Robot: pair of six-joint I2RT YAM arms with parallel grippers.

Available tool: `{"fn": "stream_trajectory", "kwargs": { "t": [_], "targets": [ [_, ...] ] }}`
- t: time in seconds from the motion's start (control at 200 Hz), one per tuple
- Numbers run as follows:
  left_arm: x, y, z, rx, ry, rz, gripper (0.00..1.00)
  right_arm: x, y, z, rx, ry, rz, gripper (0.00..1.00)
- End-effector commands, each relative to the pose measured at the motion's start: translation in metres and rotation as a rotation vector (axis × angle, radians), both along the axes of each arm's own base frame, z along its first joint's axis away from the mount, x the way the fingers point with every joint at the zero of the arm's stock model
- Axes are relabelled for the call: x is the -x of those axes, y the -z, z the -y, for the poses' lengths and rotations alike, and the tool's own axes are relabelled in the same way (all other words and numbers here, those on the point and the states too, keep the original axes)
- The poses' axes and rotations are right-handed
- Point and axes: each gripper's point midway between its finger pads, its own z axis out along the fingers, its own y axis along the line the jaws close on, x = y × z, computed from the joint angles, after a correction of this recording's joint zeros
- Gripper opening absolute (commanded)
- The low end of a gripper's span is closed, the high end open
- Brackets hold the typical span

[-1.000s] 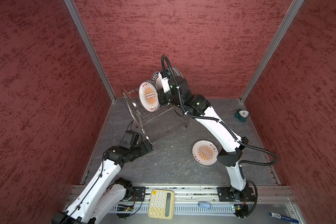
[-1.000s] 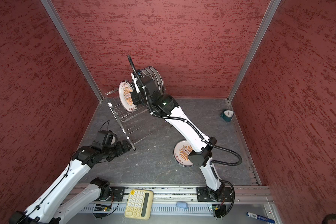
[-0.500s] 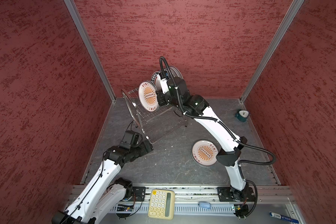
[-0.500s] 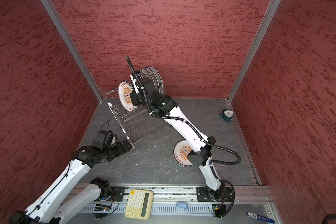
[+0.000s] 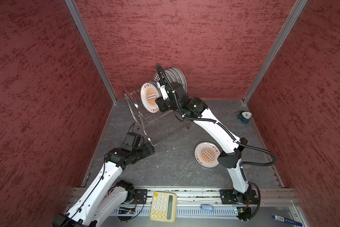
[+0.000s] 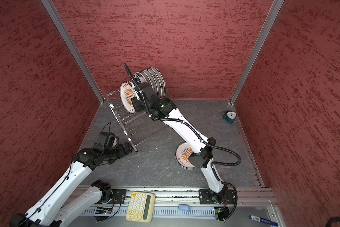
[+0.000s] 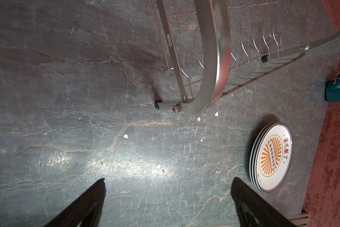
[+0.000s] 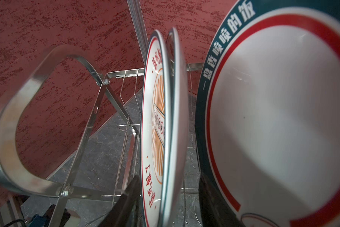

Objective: Unload the plates from the dish rack

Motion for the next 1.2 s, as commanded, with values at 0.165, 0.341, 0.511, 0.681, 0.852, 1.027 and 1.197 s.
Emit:
{"fn": "stream_trajectory", "kwargs": {
  "t": [0.165, 0.341, 0.511, 0.681, 0.852, 1.027, 1.197],
  "targets": [
    [-0.003, -0.001, 0.000, 0.004, 0.006, 0.013, 0.99, 0.013, -0.056, 0.036, -0.028, 0.071, 0.105, 0.62],
    [-0.003, -0.003, 0.001, 0.006, 0.005, 0.020, 0.99, 0.026, -0.078, 0.048, -0.080, 0.073, 0.118, 0.63],
    [-0.003, -0.016, 0.003, 0.026, 0.015, 0.051, 0.99, 0.036, -0.078, 0.043, -0.098, 0.045, 0.104, 0.63],
    [-0.003, -0.032, 0.003, 0.029, 0.028, 0.078, 1.00, 0.037, -0.073, 0.030, -0.105, 0.010, 0.090, 0.62],
    [-0.002, -0.059, 0.006, 0.039, 0.051, 0.123, 0.99, 0.029, -0.066, 0.022, -0.098, 0.009, 0.088, 0.61],
    [0.002, -0.085, 0.005, 0.036, 0.055, 0.169, 0.99, 0.014, -0.052, 0.022, -0.102, 0.034, 0.047, 0.61],
    [0.002, -0.093, 0.002, 0.028, 0.043, 0.179, 0.99, 0.002, -0.048, 0.021, -0.112, 0.025, 0.038, 0.62]
  ]
}}
